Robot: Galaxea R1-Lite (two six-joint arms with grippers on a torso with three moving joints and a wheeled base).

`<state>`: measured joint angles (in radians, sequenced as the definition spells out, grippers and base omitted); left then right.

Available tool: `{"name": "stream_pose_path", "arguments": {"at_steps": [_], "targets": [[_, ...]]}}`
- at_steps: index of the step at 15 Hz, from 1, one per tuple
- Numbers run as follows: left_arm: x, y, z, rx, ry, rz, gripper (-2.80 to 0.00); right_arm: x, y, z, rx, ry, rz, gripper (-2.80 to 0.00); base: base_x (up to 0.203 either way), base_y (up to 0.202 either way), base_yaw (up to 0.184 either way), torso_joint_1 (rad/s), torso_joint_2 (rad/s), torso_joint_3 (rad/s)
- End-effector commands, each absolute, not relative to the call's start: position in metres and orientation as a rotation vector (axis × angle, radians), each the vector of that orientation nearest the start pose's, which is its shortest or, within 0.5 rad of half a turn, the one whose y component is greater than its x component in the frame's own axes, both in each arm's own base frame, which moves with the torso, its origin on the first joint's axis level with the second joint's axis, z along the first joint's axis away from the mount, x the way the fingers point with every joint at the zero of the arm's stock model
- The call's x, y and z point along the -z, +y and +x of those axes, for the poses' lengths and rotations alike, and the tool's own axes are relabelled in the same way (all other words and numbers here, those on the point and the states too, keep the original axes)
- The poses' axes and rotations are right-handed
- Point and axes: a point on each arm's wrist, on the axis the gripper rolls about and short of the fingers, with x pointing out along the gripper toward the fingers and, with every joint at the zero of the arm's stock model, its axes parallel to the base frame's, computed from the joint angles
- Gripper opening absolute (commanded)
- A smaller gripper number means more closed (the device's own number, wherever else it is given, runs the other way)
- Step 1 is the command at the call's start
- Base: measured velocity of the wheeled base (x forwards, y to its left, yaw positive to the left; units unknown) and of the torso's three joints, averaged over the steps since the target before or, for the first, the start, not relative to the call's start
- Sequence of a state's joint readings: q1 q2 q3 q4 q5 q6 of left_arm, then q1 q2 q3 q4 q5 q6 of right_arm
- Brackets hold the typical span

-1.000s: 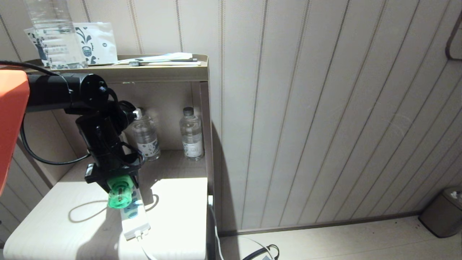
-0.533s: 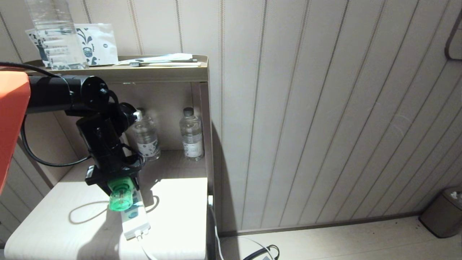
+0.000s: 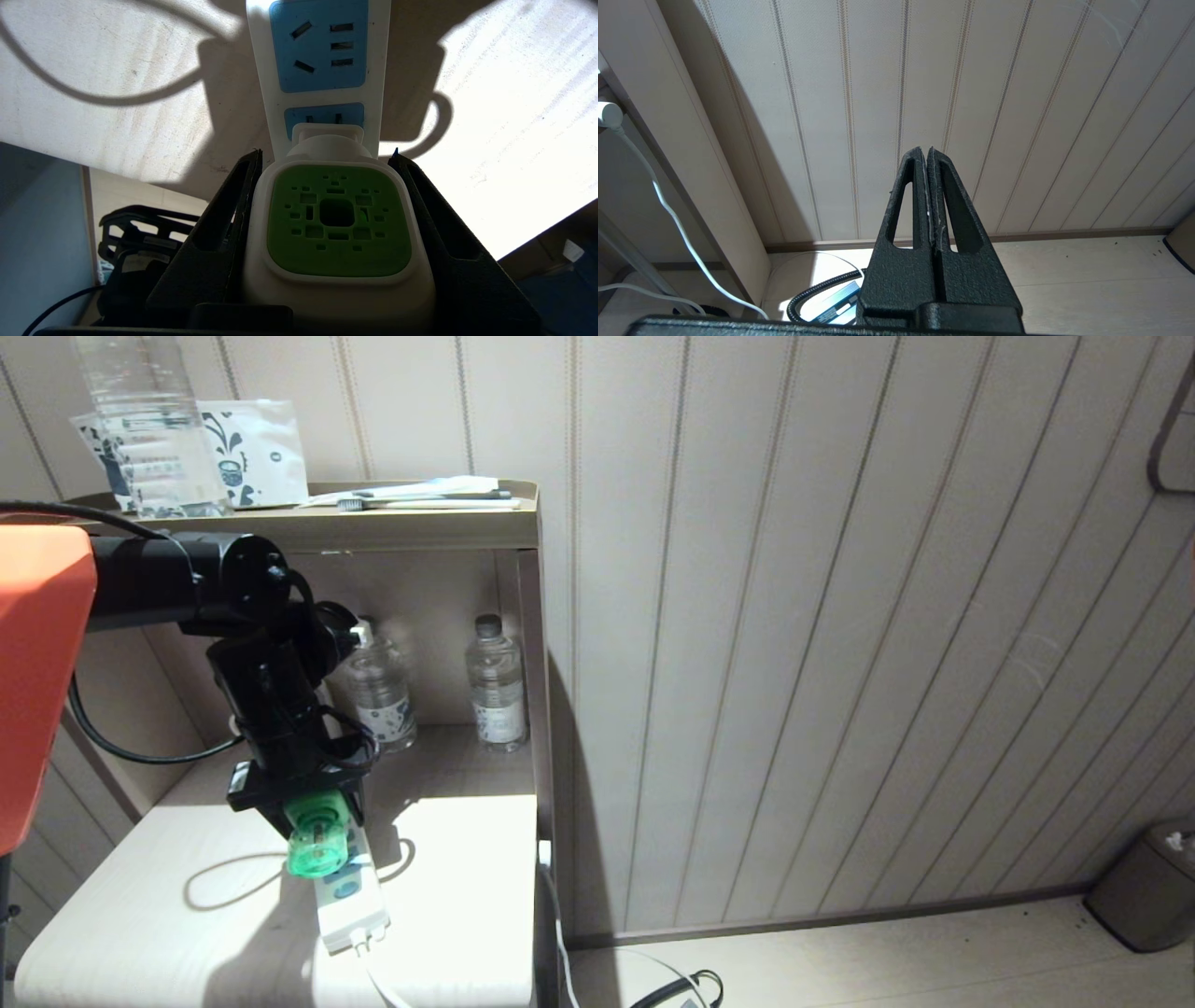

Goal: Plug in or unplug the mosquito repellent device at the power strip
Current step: Insert the plug into the socket

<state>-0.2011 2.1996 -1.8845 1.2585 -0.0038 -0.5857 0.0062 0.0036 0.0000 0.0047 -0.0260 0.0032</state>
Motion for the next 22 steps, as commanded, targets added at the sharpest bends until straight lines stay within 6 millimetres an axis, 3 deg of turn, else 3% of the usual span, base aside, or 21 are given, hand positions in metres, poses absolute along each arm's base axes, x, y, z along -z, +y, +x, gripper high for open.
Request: {"name": "stream_pose_path", "arguments": {"at_steps": [1,14,21,22], "targets": [[-0.149,-0.074,0.362,-0.31,1.575,-0.301,-2.8,-0.075,-0.001,-0.023,0.02,0.008,0.003,-2.8,0.0,0.0,0.0,0.0,0.0,0.0],[-0.136,-0.068,0.375,-0.32,1.54,-0.31,-2.8,-0.075,-0.001,-0.023,0.02,0.008,0.003,-2.8,0.0,0.0,0.0,0.0,0.0,0.0],[-0.15,-0.068,0.369,-0.296,1.52,-0.311,-2.8,-0.075,-0.001,-0.023,0.02,0.008,0.003,-2.8,0.0,0.0,0.0,0.0,0.0,0.0],[-0.15,-0.068,0.369,-0.295,1.519,-0.311,0.0,-0.075,-0.001,-0.023,0.02,0.008,0.003,-2.8,0.0,0.0,0.0,0.0,0.0,0.0]]}}
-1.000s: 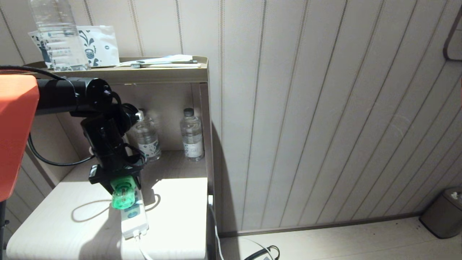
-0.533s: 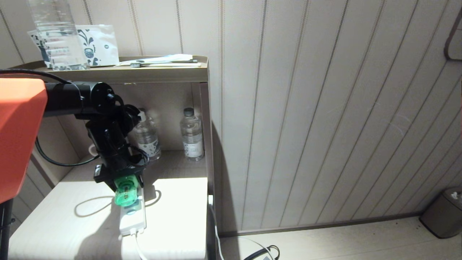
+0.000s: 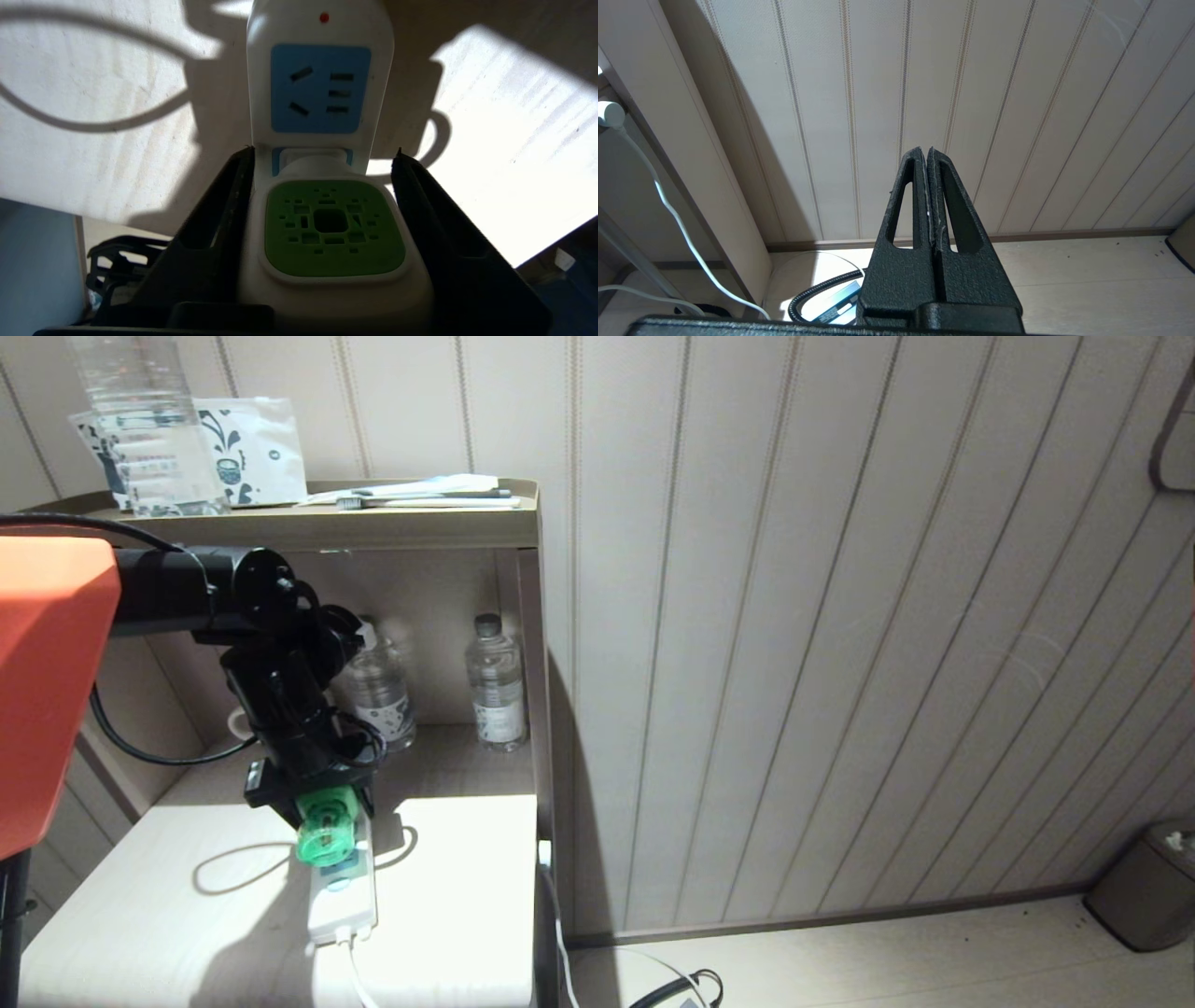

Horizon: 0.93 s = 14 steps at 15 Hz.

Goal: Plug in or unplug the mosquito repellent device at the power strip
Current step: Insert the plug into the socket

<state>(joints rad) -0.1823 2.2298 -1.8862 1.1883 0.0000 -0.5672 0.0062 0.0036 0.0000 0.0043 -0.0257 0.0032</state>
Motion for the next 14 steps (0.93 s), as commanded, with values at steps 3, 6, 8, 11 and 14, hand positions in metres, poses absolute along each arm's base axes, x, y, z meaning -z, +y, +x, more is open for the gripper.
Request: {"name": "stream_pose_path", "arguments": {"at_steps": [3,6,8,11,14], "targets": [[-0.156,-0.068,0.367,-0.282,1.5,-0.313,0.0,-0.075,-0.001,-0.023,0.02,0.008,0.003,-2.8,0.0,0.0,0.0,0.0,0.0,0.0],[-0.165,-0.067,0.363,-0.276,1.478,-0.32,0.0,-0.075,-0.001,-0.023,0.019,0.008,0.003,-2.8,0.0,0.0,0.0,0.0,0.0,0.0],[-0.176,-0.066,0.358,-0.27,1.45,-0.323,0.0,-0.075,-0.001,-0.023,0.02,0.008,0.003,-2.8,0.0,0.0,0.0,0.0,0.0,0.0],[-0.198,-0.064,0.346,-0.255,1.394,-0.332,0.0,-0.075,-0.001,-0.023,0.02,0.008,0.003,-2.8,0.0,0.0,0.0,0.0,0.0,0.0],[-0.214,-0.066,0.336,-0.232,1.355,-0.334,0.0,-0.075,-0.001,-0.023,0.019,0.008,0.003,-2.8,0.0,0.0,0.0,0.0,0.0,0.0]]}}
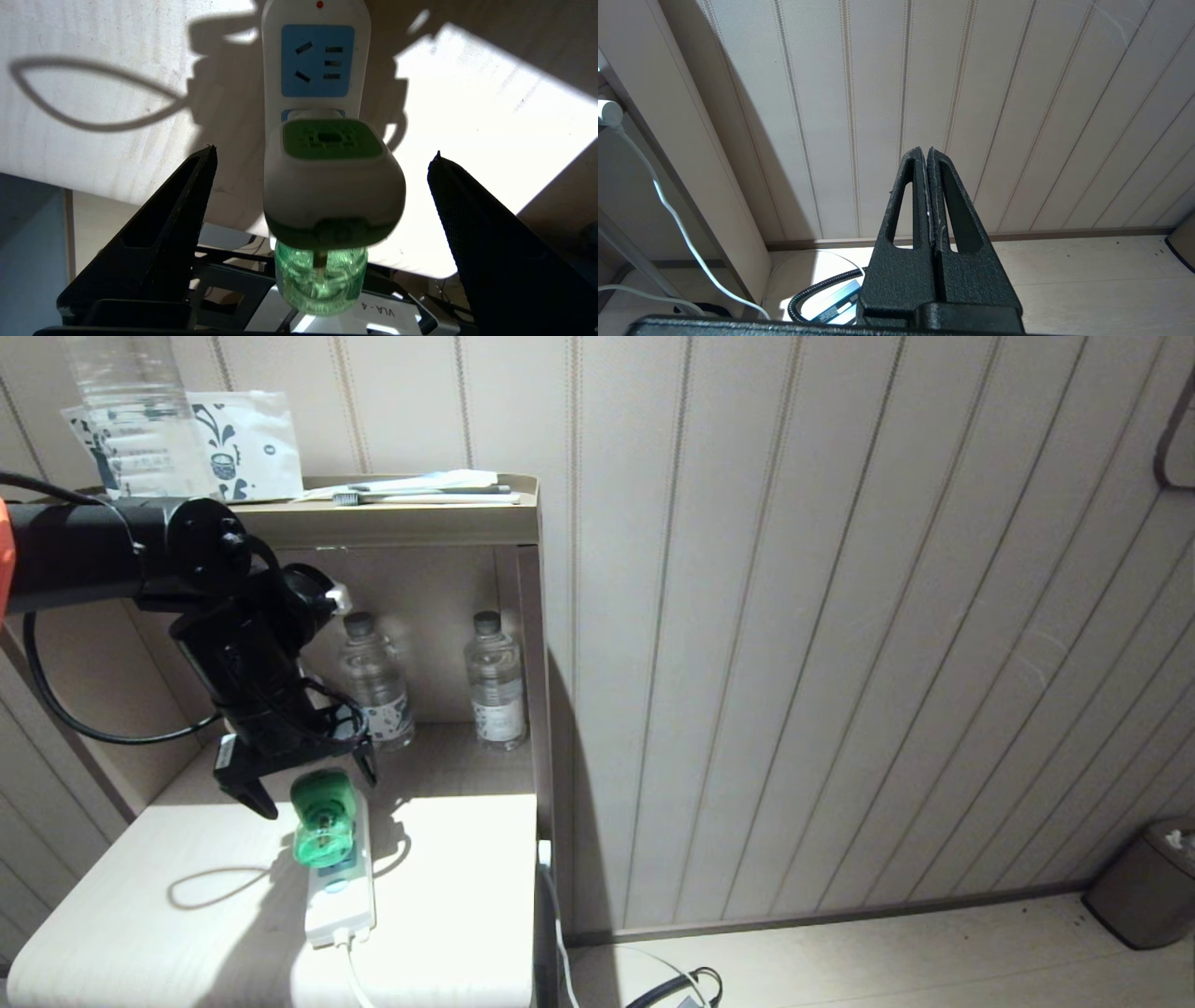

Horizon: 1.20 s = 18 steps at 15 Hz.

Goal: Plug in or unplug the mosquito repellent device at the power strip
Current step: Insert the plug into the socket, then hold the socket with your right hand and unplug it with your left hand

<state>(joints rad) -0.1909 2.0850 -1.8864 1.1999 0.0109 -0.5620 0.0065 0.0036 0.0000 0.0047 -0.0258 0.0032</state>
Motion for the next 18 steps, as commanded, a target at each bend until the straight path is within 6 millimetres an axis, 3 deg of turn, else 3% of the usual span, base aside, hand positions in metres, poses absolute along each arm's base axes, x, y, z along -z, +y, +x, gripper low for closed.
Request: {"name": "stream_pose_path", "arguments": {"at_steps": [1,7,8,18], "targets": [[-0.218,-0.066,0.332,-0.227,1.347,-0.335,0.0,-0.075,-0.001,-0.023,0.02,0.008,0.003,-2.8,0.0,0.0,0.0,0.0,0.0,0.0],[-0.264,-0.065,0.29,-0.151,1.246,-0.318,0.0,-0.075,-0.001,-0.023,0.018,0.008,0.003,-2.8,0.0,0.0,0.0,0.0,0.0,0.0],[-0.27,-0.065,0.283,-0.143,1.237,-0.317,-2.8,-0.075,-0.001,-0.023,0.02,0.008,0.003,-2.8,0.0,0.0,0.0,0.0,0.0,0.0],[-0.26,-0.064,0.257,-0.151,1.33,-0.291,-2.8,-0.075,-0.001,-0.023,0.02,0.008,0.003,-2.8,0.0,0.0,0.0,-0.004,-0.01,0.003]]}}
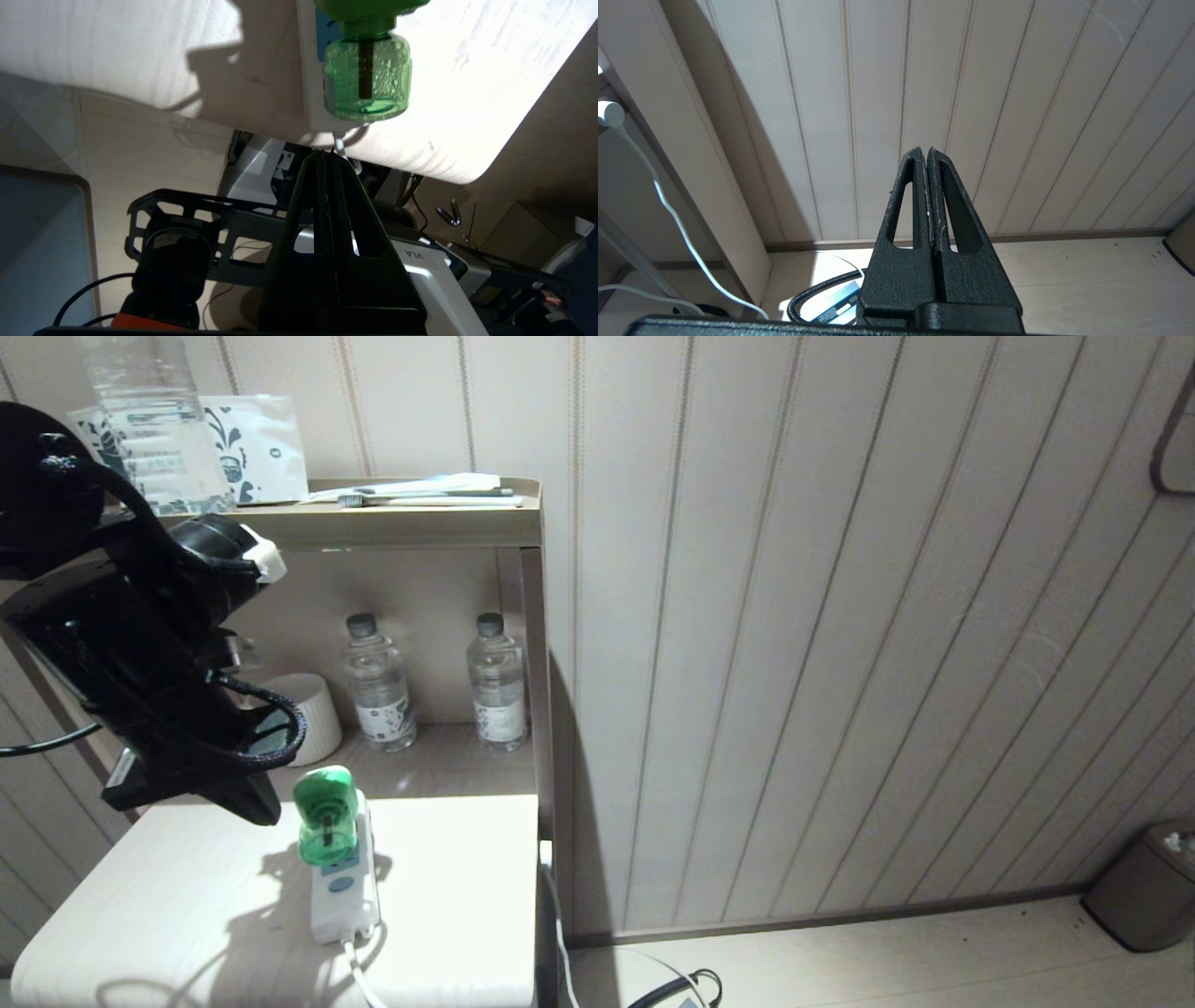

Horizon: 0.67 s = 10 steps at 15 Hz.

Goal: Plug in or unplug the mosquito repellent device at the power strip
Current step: Hold the socket with your right hand and unplug it with your left hand

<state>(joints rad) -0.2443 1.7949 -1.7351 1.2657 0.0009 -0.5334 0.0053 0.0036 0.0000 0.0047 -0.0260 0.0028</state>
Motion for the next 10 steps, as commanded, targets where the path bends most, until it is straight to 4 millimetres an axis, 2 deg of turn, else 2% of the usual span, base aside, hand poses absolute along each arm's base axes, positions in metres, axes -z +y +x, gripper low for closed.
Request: {"name": "stream_pose_path", "arguments": {"at_steps": [1,4,10], "targets": [[-0.262,-0.063,0.252,-0.151,1.332,-0.289,-2.8,-0.075,-0.001,-0.023,0.02,0.008,0.003,-2.8,0.0,0.0,0.0,0.0,0.0,0.0],[-0.267,-0.057,0.23,-0.153,1.334,-0.281,-2.8,-0.075,-0.001,-0.023,0.02,0.008,0.003,-2.8,0.0,0.0,0.0,0.0,0.0,0.0],[-0.273,-0.03,0.155,-0.179,1.321,-0.282,-2.8,-0.075,-0.001,-0.023,0.02,0.008,0.003,-2.8,0.0,0.0,0.0,0.0,0.0,0.0]]}}
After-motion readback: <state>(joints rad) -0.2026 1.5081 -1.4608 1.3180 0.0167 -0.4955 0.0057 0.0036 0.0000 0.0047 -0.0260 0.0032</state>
